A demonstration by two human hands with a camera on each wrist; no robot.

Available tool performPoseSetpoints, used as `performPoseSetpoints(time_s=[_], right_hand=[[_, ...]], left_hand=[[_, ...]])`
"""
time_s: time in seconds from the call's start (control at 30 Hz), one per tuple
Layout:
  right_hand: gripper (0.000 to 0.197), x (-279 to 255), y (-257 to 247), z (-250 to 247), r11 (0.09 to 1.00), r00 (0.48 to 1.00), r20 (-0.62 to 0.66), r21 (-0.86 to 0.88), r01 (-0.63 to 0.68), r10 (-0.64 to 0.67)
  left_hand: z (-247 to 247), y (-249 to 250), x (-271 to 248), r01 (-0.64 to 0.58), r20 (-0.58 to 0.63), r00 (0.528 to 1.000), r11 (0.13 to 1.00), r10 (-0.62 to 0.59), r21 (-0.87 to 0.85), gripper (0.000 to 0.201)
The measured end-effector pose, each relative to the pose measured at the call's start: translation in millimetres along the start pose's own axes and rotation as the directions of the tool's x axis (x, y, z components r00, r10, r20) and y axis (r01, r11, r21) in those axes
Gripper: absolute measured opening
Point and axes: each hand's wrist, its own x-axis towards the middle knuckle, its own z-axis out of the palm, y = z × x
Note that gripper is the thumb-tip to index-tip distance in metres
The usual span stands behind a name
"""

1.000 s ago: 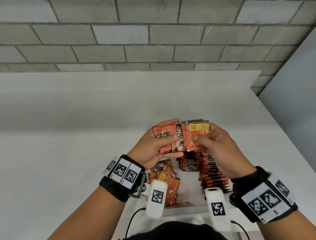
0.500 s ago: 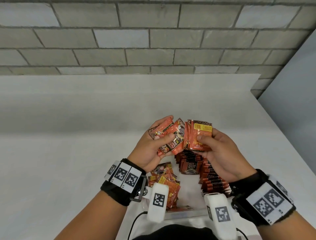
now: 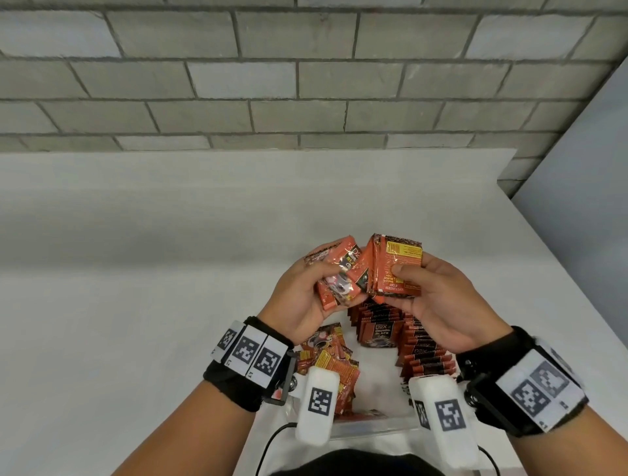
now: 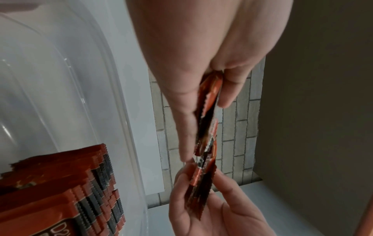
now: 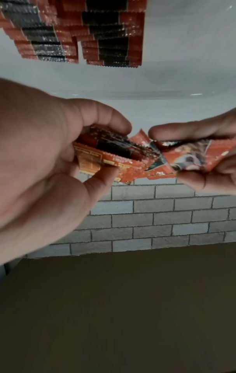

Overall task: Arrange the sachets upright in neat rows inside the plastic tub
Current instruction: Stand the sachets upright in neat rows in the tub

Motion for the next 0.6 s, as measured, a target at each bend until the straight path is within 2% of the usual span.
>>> performPoseSetpoints(time_s=[0.07, 0.2, 0.3, 0.37, 0.43, 0.5, 0.53, 0.6], right_hand=[[0.027, -0.4, 2.0, -0.6, 0.997, 1.000, 0.004, 0.067, -0.025, 0.024], [0.027, -1.5, 5.7, 1.7, 0.992, 0.998, 0.030, 0.116, -0.053, 0.050], [0.030, -1.1, 7.0, 3.3, 1.000, 1.000, -0.001, 0.015, -0.023, 0.023], [0.031, -0.3, 4.7, 1.7, 0.999, 0.999, -0.038, -0.043, 0.015, -0.017], [0.030, -0.8, 1.2, -2.1, 0.996, 0.997, -0.059, -0.080, 0.041, -0.046], [0.030, -1.8, -3.4, -4.6, 0.991, 0.997, -0.047, -0.118, 0.057, -0.063], [0.030, -2.9, -5.1, -4.7, 0.988, 0.998, -0.023, -0.140, 0.060, -0.064], [0.029, -4.3, -6.5, -3.3, 0.976, 0.997, 0.026, -0.207, 0.074, -0.071]], left_hand=[[2.2, -2.2, -1.7, -0.067, 0.027, 0.997, 0.996, 0.066, 0.057, 0.032], [6.2, -7.2, -1.6, -0.162, 0.018, 0.987, 0.980, 0.161, 0.114, 0.048], [6.6, -8.3, 0.8, -0.147, 0.003, 0.989, 0.982, 0.147, 0.123, 0.040], [4.6, -5.9, 1.9, -0.087, -0.004, 0.996, 0.994, 0.088, 0.059, 0.027], [2.4, -3.5, 1.2, -0.026, 0.000, 1.000, 1.000, 0.026, -0.006, 0.024], [0.4, -2.6, 1.3, -0.032, -0.030, 0.999, 0.999, 0.033, 0.040, 0.012], [1.2, -2.9, 0.5, -0.043, -0.035, 0.998, 0.996, 0.046, 0.077, 0.011], [5.6, -3.8, -1.1, -0.064, -0.024, 0.997, 0.984, 0.069, 0.166, 0.025]])
